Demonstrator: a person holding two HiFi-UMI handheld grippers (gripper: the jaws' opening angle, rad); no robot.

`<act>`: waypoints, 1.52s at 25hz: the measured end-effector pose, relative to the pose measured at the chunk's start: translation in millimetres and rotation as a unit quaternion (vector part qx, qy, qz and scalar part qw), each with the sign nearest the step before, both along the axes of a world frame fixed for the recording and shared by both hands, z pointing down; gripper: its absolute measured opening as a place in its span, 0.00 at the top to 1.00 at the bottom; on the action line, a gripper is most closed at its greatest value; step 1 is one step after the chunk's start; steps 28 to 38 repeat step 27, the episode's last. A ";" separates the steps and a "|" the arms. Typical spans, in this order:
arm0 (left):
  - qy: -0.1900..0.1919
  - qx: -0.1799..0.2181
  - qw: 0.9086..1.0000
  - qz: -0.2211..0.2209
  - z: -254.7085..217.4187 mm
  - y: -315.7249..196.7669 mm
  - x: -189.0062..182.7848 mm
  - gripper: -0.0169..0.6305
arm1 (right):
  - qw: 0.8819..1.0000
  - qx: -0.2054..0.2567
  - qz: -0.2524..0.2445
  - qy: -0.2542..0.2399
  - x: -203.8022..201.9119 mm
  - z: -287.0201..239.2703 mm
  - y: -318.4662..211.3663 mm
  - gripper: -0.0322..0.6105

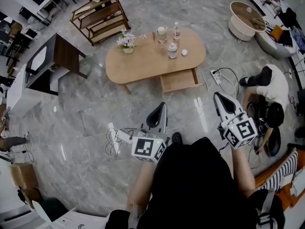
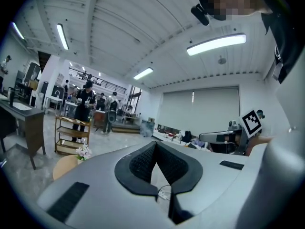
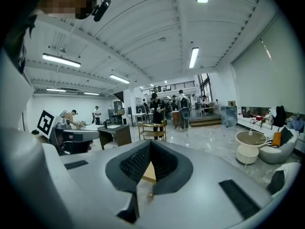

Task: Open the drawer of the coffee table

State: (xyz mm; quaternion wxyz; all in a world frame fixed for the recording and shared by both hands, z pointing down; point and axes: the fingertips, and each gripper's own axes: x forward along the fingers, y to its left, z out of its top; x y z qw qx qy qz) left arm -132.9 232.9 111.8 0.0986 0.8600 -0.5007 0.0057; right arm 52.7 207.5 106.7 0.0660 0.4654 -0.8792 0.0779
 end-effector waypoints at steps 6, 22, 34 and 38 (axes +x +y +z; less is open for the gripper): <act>0.003 -0.006 1.000 0.004 -3.9 18.9 -0.9 0.95 | 1.000 0.002 -0.010 0.020 3.9 -10.8 20.2 0.93; -0.025 -0.028 0.999 0.032 6.6 29.8 5.7 0.95 | 1.000 -0.012 0.005 0.013 4.4 -0.1 49.3 0.93; -0.045 -0.017 0.998 0.036 3.5 32.0 8.1 0.95 | 1.000 -0.001 0.003 0.024 0.9 -5.5 53.6 0.93; -0.045 -0.017 0.998 0.036 3.5 32.0 8.1 0.95 | 1.000 -0.001 0.003 0.024 0.9 -5.5 53.6 0.93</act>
